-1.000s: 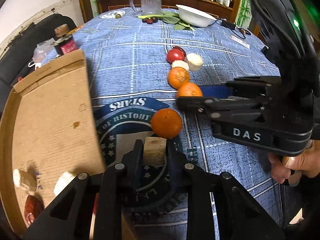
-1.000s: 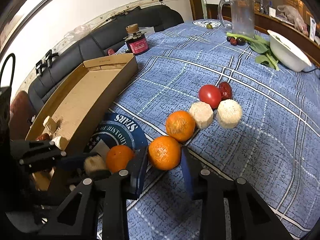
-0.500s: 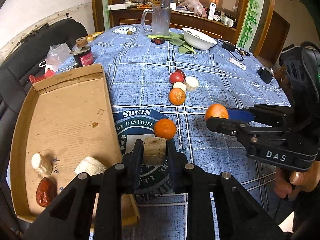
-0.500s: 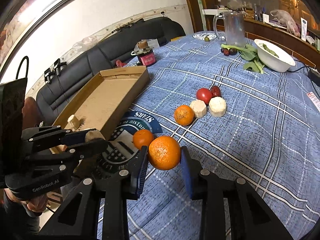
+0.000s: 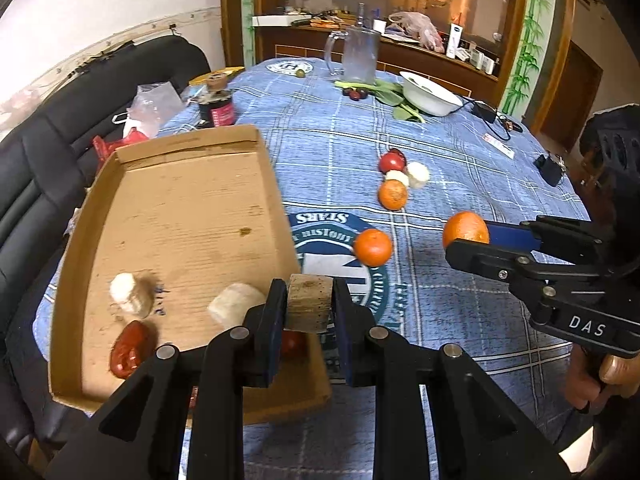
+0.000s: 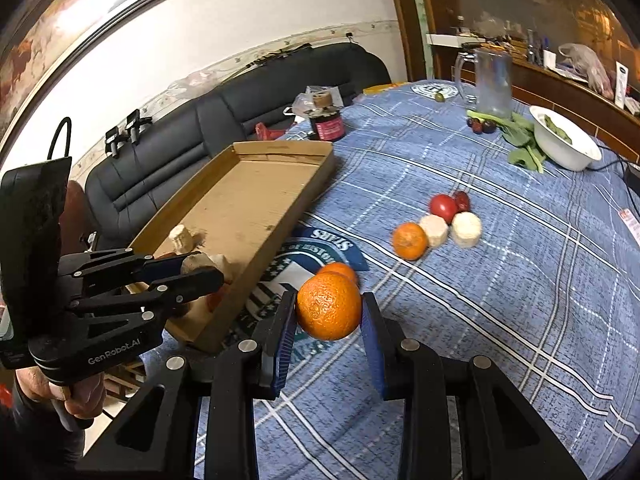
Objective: Organize fruits
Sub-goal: 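Carry the tan cube over the tray with the left tool while the right tool carries the tangerine there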
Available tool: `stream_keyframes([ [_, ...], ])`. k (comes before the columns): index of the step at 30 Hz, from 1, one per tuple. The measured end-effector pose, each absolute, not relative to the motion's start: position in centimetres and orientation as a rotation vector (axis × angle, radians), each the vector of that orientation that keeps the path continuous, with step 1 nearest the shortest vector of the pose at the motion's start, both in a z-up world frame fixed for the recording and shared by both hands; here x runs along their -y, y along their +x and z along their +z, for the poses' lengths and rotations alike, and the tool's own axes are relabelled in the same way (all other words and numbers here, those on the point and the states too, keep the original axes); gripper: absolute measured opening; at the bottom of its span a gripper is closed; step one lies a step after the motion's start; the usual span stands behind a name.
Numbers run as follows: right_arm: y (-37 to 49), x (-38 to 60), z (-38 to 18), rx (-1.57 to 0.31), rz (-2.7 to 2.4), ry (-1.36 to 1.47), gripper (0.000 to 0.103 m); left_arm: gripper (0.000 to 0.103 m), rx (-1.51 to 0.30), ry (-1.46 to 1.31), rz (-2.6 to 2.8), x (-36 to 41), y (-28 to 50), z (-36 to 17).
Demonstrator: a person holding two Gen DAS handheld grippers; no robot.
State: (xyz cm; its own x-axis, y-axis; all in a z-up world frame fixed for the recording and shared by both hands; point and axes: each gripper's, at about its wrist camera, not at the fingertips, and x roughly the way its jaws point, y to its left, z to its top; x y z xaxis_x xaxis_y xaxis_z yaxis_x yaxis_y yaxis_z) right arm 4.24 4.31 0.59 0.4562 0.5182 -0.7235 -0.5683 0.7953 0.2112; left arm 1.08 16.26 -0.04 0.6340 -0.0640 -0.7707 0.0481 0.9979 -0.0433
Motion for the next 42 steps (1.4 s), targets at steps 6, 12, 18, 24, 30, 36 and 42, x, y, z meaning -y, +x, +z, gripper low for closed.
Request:
stream_keyframes([
  [6, 3.8, -6.2, 0.9, -0.864, 0.702, -0.088, 0.032, 0.02, -0.874, -0.031, -0.028, -17.8, 0.6, 0.0],
  [12, 3.7, -7.9, 1.1, -0.858, 0.727, -0.105, 0.032, 0.02, -0.867, -0.038, 0.004, -19.2, 0.3, 0.2],
  [18, 3.4, -9.6, 1.1, -0.854, 0.757, -0.125, 0.032, 0.02, -0.864, -0.047, 0.033, -20.5, 0.1, 0.2],
  [24, 3.4, -11.0, 1.2, -0.854, 0.781, -0.138, 0.032, 0.02, -0.86, -0.053, 0.055, -21.7, 0.0, 0.2],
  [30, 3.4, -12.0, 1.1, -0.857, 0.793, -0.147, 0.032, 0.02, -0.865, -0.063, 0.067, -22.5, 0.0, 0.0],
  [36, 3.6, -12.6, 1.0, -0.861, 0.802, -0.153, 0.032, 0.02, -0.87, -0.068, 0.073, -23.1, 0.1, -0.1],
  [42, 4.2, -13.4, 0.6, -0.871, 0.813, -0.16, 0.032, 0.02, -0.877, -0.079, 0.087, -24.1, 0.7, -0.2],
])
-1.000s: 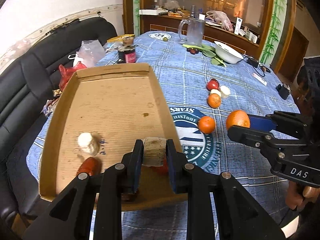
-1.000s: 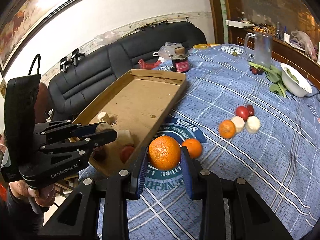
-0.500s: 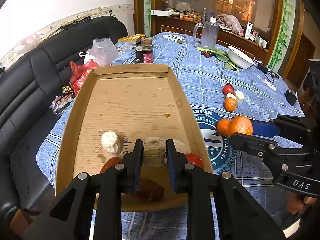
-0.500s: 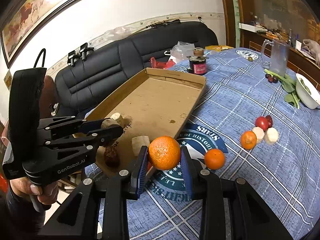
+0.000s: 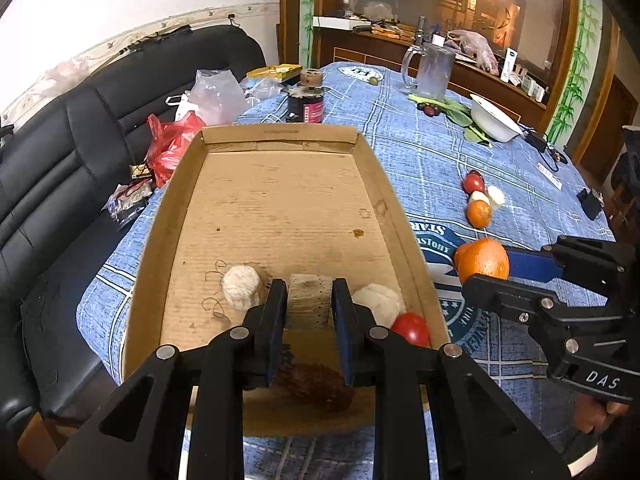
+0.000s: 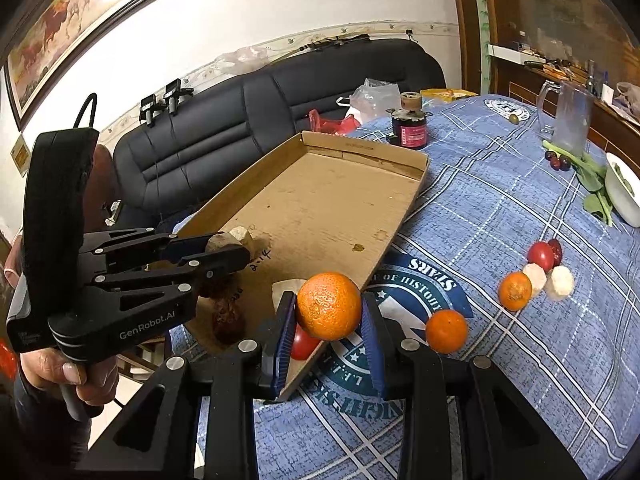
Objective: Organize fruits
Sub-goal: 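Carry the tan cube over the tray with the left tool while the right tool carries the tangerine there, then lower into the tray and open the left tool while the right tool releases the tangerine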
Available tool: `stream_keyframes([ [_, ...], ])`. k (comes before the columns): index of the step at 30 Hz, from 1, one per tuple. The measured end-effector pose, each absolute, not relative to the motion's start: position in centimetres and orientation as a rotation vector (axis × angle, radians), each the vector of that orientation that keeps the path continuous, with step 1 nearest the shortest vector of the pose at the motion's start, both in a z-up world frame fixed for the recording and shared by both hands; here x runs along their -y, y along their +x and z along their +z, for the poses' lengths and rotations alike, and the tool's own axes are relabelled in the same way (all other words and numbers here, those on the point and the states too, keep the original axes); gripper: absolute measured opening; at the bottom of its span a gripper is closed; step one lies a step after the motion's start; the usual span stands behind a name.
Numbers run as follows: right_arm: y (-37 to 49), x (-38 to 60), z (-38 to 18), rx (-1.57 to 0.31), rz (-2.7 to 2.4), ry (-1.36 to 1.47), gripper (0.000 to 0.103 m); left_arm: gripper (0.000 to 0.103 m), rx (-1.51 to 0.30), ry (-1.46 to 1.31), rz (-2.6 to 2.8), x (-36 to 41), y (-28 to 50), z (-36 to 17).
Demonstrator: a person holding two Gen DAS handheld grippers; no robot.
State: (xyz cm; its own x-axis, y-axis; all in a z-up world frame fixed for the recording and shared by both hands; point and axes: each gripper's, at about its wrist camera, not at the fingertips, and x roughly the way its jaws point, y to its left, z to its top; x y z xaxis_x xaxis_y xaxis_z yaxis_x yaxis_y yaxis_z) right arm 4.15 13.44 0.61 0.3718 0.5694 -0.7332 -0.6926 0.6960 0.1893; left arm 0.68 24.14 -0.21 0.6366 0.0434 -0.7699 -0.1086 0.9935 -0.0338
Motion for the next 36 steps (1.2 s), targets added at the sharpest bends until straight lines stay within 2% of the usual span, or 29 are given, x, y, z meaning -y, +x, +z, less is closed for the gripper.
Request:
stream_keyframes([
  [18, 8.1, -18.7, -1.1, -0.908, 0.876, -0.186, 0.032, 0.021, -0.935, -0.134, 0.161, -28.8, 4.4, -1.0],
  [36, 9.5, -21.8, -5.1, -0.971, 0.883, -0.313, 0.032, 0.021, -0.996, -0.102, 0.172, -28.4, 5.8, -3.3],
])
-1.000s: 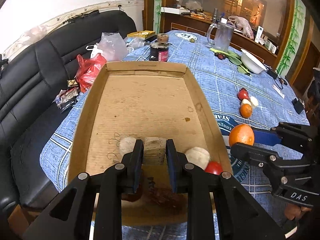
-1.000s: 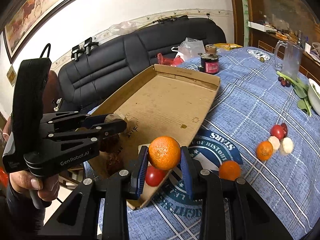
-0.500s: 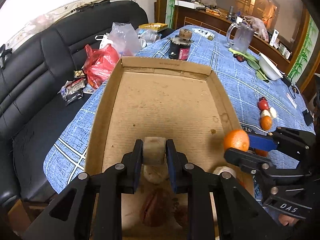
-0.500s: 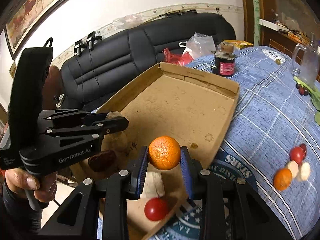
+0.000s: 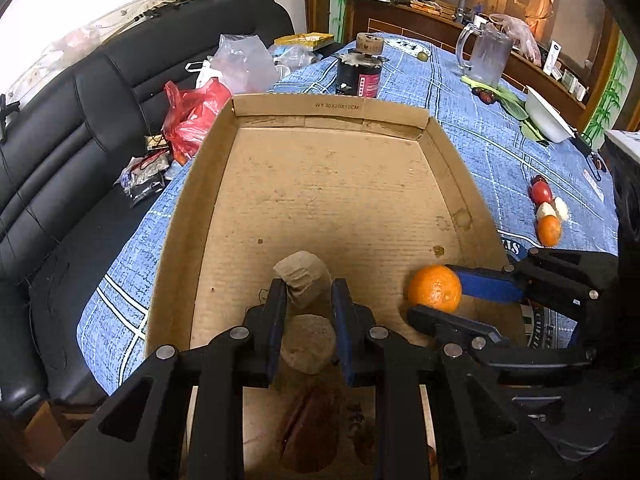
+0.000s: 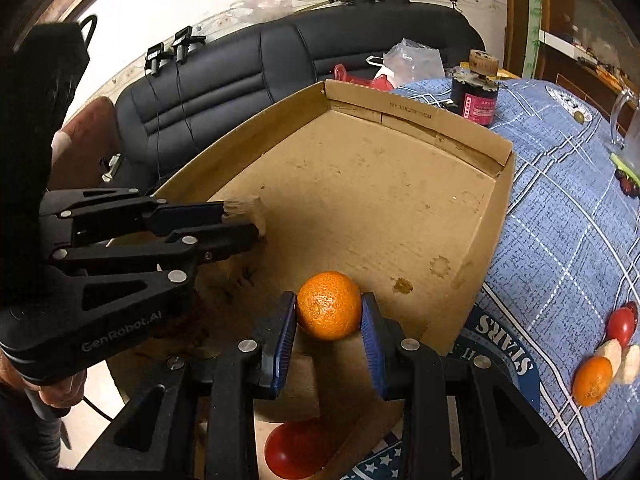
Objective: Organize fruits
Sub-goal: 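Lower into the tray and open the left tool while the right tool releases the tangerine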
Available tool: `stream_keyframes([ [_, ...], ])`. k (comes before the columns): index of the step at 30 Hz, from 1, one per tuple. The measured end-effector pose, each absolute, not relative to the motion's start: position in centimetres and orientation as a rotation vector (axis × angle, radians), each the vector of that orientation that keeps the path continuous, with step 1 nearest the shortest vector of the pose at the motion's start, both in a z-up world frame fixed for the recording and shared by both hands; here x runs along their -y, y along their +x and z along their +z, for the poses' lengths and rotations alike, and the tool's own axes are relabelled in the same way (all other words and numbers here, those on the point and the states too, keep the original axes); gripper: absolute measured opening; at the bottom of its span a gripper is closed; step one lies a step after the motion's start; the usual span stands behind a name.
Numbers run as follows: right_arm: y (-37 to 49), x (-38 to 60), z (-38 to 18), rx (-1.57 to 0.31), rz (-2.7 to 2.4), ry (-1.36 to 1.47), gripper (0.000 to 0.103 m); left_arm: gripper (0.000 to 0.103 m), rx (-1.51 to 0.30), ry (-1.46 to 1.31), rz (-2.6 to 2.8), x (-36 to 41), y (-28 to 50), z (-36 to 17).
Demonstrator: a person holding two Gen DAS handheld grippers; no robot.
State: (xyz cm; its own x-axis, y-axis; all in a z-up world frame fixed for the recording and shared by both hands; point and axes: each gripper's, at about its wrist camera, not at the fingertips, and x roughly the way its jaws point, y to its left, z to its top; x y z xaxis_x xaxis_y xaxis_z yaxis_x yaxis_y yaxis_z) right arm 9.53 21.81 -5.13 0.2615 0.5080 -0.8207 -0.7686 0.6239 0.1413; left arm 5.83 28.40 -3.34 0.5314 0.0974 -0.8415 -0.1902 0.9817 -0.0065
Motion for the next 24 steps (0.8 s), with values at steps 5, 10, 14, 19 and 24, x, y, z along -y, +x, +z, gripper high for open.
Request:
stream_keyframes([
  [5, 9.4, -21.9, -5.0, -0.964, 0.879, -0.331, 0.034, 0.021, -0.999, -0.087, 0.191, -28.1, 5.9, -3.6],
  [10, 9.0, -21.6, -4.3, -0.948, 0.876, -0.326, 0.039, 0.034, -1.004, -0.089, 0.205, -28.1, 5.5, -3.4],
  [14, 8.4, -20.5, -3.2, -0.929, 0.871, -0.304, 0.045, 0.055, -0.973, -0.086, 0.228, -27.8, 4.7, -2.5],
  [19, 7.4, -18.8, -1.6, -0.907, 0.871, -0.266, 0.047, 0.057, -0.94, -0.084, 0.23, -27.1, 3.7, -1.2],
  [24, 6.1, -16.8, -0.6, -0.891, 0.859, -0.235, 0.049, 0.057, -0.918, -0.072, 0.223, -25.8, 2.7, -0.3],
])
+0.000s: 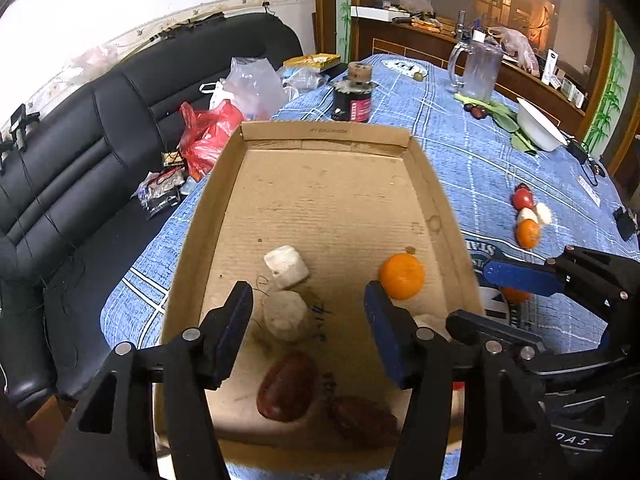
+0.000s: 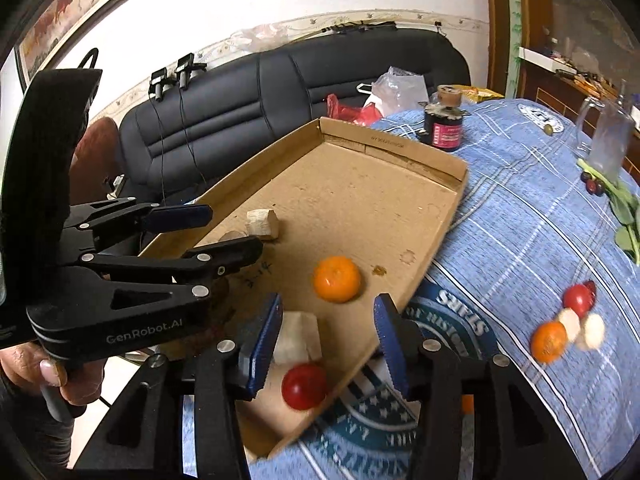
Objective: Organize fruits
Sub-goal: 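Lower into the tray and open the left tool while the right tool releases the tangerine, then move both tools back over the table toward the tangerine and fibrous ball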
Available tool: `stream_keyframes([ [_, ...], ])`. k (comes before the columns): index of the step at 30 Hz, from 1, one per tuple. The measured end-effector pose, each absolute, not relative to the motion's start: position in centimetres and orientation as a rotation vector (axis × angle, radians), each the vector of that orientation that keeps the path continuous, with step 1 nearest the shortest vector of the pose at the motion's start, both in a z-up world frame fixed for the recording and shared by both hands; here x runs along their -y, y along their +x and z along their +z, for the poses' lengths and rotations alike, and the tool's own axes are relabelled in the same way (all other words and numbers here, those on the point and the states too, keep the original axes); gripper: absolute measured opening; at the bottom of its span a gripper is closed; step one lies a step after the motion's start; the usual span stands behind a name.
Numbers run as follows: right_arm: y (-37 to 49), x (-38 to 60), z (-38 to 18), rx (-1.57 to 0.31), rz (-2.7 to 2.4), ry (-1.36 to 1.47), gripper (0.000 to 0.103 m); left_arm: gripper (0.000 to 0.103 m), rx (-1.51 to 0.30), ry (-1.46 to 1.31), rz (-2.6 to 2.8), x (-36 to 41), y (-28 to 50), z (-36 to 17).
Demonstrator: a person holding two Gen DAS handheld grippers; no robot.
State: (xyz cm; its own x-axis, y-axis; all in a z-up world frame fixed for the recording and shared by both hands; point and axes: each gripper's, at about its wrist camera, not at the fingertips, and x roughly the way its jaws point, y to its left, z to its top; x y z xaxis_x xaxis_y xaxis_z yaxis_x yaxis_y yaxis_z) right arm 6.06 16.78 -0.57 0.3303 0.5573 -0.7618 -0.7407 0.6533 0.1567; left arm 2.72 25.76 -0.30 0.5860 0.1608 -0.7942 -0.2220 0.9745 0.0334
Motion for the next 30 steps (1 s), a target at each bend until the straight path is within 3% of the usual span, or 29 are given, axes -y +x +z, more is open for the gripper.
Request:
stream_keyframes([
  [30, 4.2, -1.2, -0.1, -0.884, 0.625, -0.054, 0.049, 0.06, -0.886, 0.003, 0.096, -16.2, 0.5, 1.7],
])
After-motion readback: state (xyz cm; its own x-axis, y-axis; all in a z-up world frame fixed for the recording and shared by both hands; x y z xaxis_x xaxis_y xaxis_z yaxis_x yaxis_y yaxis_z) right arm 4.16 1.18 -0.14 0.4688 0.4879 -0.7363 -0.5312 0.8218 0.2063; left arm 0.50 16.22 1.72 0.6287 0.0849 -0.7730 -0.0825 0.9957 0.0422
